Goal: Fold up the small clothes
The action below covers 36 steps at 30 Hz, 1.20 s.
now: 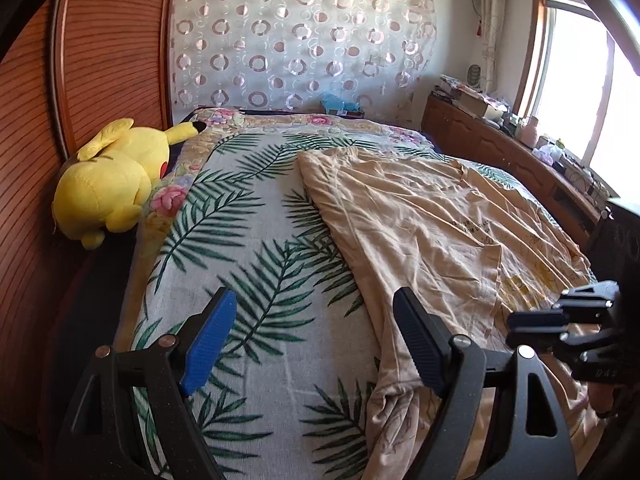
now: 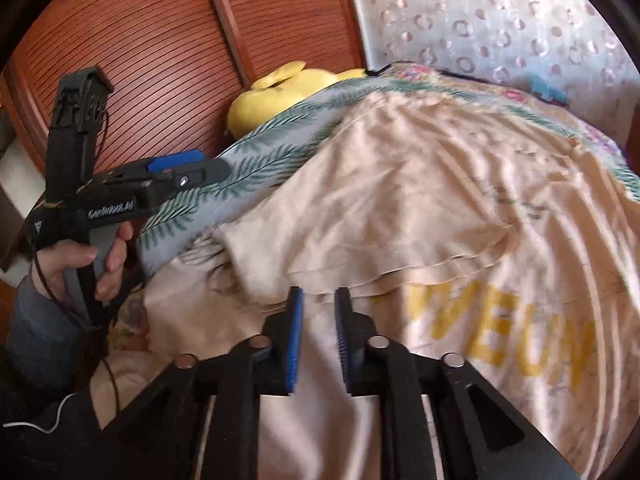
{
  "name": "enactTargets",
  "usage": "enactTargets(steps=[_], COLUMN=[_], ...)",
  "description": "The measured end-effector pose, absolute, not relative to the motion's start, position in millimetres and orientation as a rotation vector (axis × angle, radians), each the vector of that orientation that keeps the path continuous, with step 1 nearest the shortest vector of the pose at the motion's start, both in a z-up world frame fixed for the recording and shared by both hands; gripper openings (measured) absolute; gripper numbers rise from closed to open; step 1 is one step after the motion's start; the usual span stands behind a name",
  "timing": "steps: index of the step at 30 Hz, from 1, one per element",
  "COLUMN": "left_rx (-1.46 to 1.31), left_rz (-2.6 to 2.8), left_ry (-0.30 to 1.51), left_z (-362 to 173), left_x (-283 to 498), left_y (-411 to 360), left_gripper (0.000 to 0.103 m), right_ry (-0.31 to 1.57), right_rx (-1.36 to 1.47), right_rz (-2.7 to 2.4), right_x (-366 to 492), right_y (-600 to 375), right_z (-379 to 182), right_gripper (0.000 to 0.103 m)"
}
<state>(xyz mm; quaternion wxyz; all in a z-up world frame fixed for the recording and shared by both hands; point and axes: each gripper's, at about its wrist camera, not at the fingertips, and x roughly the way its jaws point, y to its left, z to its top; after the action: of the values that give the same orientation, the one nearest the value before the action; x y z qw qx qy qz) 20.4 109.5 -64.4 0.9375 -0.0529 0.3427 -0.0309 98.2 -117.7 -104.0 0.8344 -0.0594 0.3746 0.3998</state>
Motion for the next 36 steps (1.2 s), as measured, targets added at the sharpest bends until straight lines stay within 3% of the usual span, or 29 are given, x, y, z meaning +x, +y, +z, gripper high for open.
enactTargets(steps=[7, 9, 12, 15, 33, 36], left_rx=[-0.038, -0.029, -0.019, -0.011, -0.011, 0.013], left_rz=[-0.136, -0.147, -0.182, -0.182, -0.088, -0.098], left_ry=[0.695, 0.706, 0.724, 0.759, 0.859, 0.856], left_z=[-52, -51, -52, -59, -84, -84], left_x=[67, 83, 110, 136, 219, 223], left_y=[93, 90, 83, 79, 86, 85], left_gripper=[0.079, 0.07, 0.057, 0.051, 0.045, 0.021], right_ry=[0.707, 0.695, 0.685, 0.702, 0.75, 0.746], right_rx=[-0.148, -0.16, -0.172, -0.16, -0.152, -0.15], right_rz=[0.668, 0.609, 0.53, 0.472, 0.383, 0.383], right_x=[117, 125, 132, 140, 149, 149], right_y=[-165, -182, -210, -238, -274, -275], right_z=[-96, -98, -102, -109, -132, -134], right_gripper=[0.018, 0.02, 0.033, 0.035, 0.039, 0.039])
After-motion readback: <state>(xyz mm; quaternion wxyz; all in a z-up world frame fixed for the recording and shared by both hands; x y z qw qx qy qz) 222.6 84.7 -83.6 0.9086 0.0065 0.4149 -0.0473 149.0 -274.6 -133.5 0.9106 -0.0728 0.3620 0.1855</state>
